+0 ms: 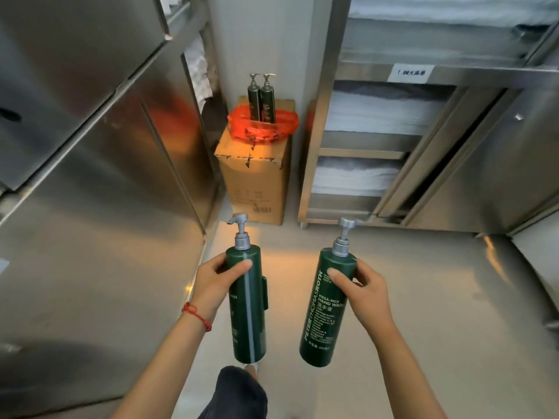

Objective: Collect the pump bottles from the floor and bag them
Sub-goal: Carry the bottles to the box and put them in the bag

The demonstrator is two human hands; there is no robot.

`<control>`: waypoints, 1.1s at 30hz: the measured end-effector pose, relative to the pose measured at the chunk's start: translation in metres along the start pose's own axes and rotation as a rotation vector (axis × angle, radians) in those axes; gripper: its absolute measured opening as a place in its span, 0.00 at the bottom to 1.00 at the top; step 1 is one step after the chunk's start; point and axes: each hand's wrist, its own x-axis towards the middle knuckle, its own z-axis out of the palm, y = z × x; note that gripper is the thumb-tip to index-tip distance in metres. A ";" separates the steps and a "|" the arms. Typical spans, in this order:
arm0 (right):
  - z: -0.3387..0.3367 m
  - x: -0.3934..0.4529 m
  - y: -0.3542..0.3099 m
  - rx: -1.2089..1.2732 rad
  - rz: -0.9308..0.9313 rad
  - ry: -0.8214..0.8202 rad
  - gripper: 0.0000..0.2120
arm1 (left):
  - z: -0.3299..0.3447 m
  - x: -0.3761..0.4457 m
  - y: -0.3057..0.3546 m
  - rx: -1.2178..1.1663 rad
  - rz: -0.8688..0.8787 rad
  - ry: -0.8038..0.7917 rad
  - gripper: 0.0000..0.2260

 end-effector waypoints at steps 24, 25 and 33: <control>0.125 0.442 -0.081 -0.068 -0.094 -0.099 0.18 | 0.020 0.430 0.149 0.018 0.172 0.125 0.14; 0.128 0.457 -0.084 -0.091 -0.097 -0.109 0.19 | 0.023 0.441 0.153 0.014 0.170 0.134 0.14; 0.147 0.556 -0.106 -0.194 -0.122 -0.124 0.20 | 0.032 0.525 0.184 -0.029 0.183 0.181 0.17</control>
